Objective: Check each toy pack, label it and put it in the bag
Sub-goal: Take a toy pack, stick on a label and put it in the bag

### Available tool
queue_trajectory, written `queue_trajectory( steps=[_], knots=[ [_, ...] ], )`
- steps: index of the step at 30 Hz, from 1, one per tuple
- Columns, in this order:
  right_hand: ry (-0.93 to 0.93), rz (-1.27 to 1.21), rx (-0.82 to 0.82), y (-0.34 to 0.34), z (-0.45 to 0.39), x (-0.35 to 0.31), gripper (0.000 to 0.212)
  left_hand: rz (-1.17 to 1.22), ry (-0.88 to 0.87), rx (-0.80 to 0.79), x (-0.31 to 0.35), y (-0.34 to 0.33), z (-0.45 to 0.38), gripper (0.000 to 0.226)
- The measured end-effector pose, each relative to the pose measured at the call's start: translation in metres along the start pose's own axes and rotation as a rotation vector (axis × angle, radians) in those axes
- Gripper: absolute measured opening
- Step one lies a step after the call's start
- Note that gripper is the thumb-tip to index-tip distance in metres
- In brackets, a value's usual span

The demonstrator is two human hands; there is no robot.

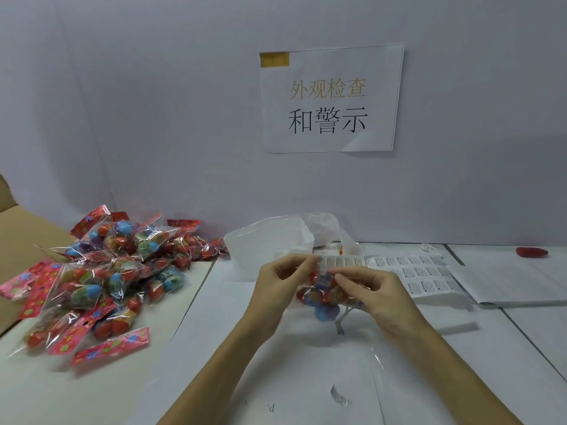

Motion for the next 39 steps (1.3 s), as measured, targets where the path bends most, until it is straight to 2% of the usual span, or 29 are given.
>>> queue_trajectory(
  steps=[2,4,9,12,16,22,26,28,32,34,37,39],
  knots=[
    [-0.005,-0.037,0.102,0.012,-0.002,0.004,0.014,-0.010,0.046,-0.054,-0.004,-0.007,0.000,0.035],
    [-0.004,-0.024,0.142,0.019,-0.003,0.006,0.015,-0.049,0.043,-0.068,-0.003,-0.008,-0.001,0.034],
    [0.157,0.230,0.045,0.003,0.003,-0.018,0.024,-0.092,-0.023,-0.008,0.001,0.002,-0.002,0.017],
    [0.192,0.146,0.026,-0.005,0.008,-0.026,0.017,-0.149,-0.068,-0.024,0.005,-0.001,-0.002,0.017],
    [0.179,0.088,0.187,0.015,0.006,-0.024,0.008,-0.176,-0.092,-0.080,0.008,-0.010,0.001,0.025],
    [0.121,-0.035,0.239,0.027,0.003,-0.022,0.014,-0.142,-0.051,-0.068,0.003,-0.007,-0.001,0.023],
    [0.168,0.013,0.289,0.029,0.005,-0.027,0.014,-0.166,-0.131,-0.020,0.012,-0.004,-0.002,0.026],
    [0.179,0.007,0.241,0.025,0.005,-0.026,0.012,-0.188,-0.195,-0.004,0.016,-0.004,0.000,0.026],
    [0.244,0.063,0.102,0.014,0.006,-0.038,0.014,-0.376,-0.430,0.060,0.033,-0.001,0.008,0.029],
    [0.294,0.088,0.065,0.011,0.008,-0.045,0.015,-0.318,-0.366,0.052,0.031,0.000,0.007,0.028],
    [0.374,0.131,0.035,0.009,0.014,-0.055,0.014,-0.036,-0.117,0.050,0.017,0.003,0.001,0.037],
    [0.410,0.159,-0.008,0.003,0.018,-0.059,0.015,-0.021,-0.031,0.045,0.011,0.006,0.000,0.041]
  ],
)
Point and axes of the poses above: each hand's wrist, its own z-axis away from the middle knuckle, its own y-axis out of the back of the hand, x = y × z, the point moved 10 cm from there along -z, towards the middle knuckle, and after that the axes turned 1 degree about x, right-handed, at the moved point
